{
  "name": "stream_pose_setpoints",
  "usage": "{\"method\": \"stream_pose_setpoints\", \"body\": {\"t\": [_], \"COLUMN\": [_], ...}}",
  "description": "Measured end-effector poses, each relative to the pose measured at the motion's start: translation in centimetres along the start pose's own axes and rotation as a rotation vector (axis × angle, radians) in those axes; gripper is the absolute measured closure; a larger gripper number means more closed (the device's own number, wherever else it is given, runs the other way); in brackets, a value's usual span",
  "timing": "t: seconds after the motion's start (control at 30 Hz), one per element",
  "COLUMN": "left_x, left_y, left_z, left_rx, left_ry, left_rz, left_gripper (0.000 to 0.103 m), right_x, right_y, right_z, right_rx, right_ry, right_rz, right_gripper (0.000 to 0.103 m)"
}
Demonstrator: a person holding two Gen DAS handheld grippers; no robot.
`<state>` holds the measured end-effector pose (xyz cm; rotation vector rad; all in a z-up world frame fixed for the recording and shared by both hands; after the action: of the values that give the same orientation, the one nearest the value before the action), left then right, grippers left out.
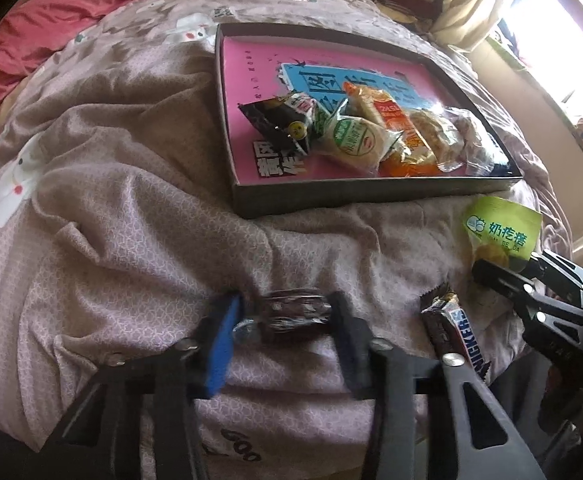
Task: Organize snacks
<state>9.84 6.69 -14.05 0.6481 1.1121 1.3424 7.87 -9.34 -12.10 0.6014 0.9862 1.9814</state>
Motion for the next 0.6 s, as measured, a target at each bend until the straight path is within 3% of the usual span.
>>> {"method": "stream_pose_setpoints", "body": {"t": [0.4,0.6], "left_x": [-1.0,-1.9], "left_y": [3.2,4.9], "left_z": [1.4,2.2], "left_rx": [-0.107,-0.185], "left_ry": [-0.006,-0.017], "left_rz": [-0.079,-0.124], "left_gripper": [0.065,0.065], "right_x": [-0.1,0.3], "right_y": [0.0,1.4], "right_z": [-0.3,0.6], "right_rx": [0.004,-0.047], "right_ry": [-0.016,-0.009], "right_rz": [0.023,0.032], "right_gripper": [0.068,0.069]}}
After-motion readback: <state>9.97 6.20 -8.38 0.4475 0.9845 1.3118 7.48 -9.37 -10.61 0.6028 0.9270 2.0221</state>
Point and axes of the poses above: each gripper's, at about its wrist camera, not at the fingertips, and y roughly against the way its jaws point, x to its left, z to its top, the point moved 9 cm from there along -y, roughly the way its jaws point, and after that the axes turned 9 degrees about y, right-handed, at the moved point
